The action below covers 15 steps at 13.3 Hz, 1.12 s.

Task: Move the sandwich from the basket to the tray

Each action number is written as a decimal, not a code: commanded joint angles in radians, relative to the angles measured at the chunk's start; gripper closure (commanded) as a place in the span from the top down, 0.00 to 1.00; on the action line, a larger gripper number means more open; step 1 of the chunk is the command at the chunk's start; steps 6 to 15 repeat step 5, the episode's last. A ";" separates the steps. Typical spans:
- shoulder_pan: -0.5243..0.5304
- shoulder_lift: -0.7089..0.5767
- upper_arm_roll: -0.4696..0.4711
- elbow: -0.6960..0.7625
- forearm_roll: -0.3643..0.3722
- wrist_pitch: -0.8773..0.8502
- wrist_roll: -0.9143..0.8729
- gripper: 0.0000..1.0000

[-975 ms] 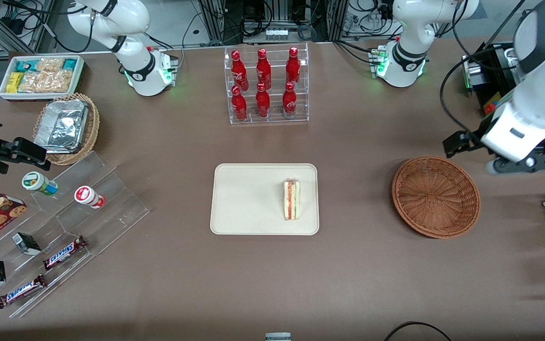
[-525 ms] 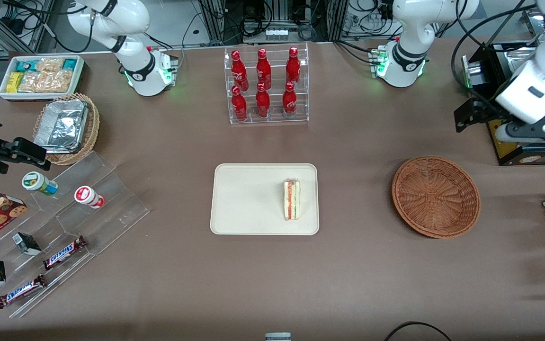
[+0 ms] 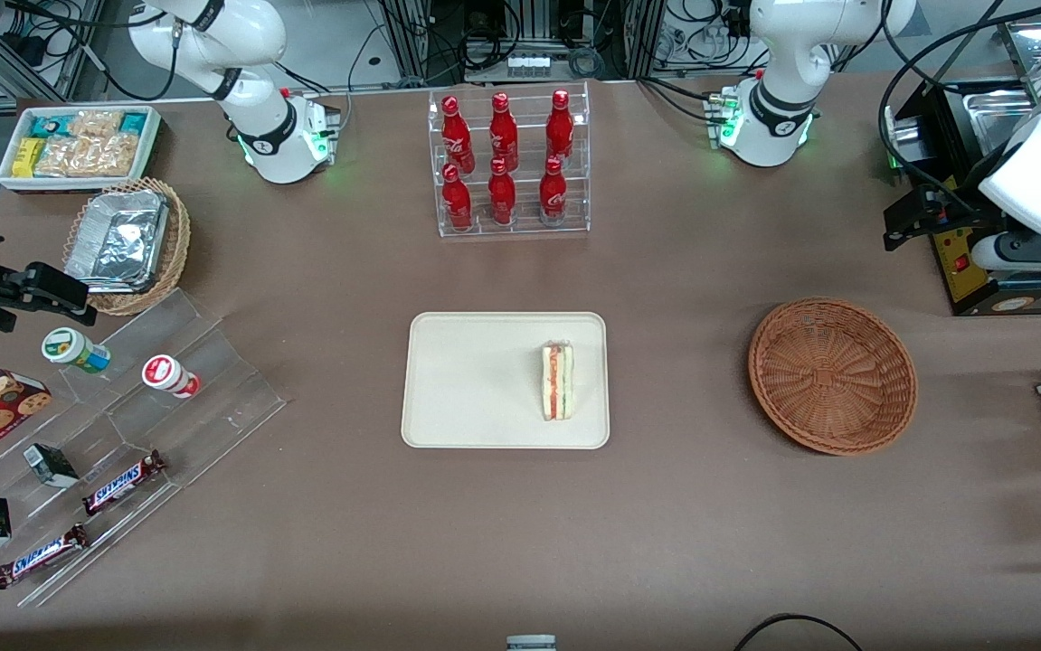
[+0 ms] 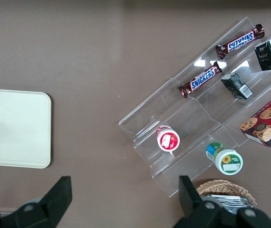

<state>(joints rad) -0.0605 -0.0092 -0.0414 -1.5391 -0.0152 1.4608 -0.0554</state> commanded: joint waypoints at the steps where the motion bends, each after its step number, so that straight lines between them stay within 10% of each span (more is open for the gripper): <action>1: -0.007 -0.015 0.012 -0.012 0.008 0.016 0.012 1.00; 15: -0.002 -0.011 0.012 -0.013 0.009 0.029 0.012 1.00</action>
